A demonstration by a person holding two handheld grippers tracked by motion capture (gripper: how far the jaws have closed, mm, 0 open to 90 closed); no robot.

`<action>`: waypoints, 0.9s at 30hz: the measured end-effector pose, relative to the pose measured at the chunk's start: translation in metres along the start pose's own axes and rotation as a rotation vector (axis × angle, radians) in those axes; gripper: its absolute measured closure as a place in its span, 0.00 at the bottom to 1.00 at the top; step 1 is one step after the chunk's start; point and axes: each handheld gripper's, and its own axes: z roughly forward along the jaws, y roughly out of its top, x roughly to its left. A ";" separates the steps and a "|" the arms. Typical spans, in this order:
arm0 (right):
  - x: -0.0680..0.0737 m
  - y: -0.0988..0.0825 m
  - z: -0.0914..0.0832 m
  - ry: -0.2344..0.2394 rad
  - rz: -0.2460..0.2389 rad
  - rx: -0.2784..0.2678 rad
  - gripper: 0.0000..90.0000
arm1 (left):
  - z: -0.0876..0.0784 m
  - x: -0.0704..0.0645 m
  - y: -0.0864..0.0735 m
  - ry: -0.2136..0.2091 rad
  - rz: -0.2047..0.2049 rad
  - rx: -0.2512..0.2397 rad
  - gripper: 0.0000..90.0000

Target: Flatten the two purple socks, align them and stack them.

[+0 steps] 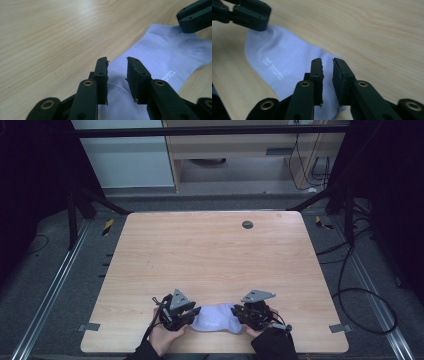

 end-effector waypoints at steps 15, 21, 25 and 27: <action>-0.057 -0.010 -0.020 -0.153 0.129 -0.125 0.41 | -0.026 0.058 -0.008 0.126 -0.104 -0.082 0.47; -0.076 -0.016 -0.026 -0.209 0.159 -0.147 0.33 | -0.030 0.078 -0.015 0.163 -0.133 -0.090 0.41; -0.089 -0.020 -0.030 -0.240 0.184 -0.158 0.30 | -0.031 0.090 -0.020 0.172 -0.154 -0.076 0.38; -0.094 -0.022 -0.032 -0.252 0.193 -0.165 0.28 | -0.030 0.095 -0.022 0.168 -0.157 -0.056 0.36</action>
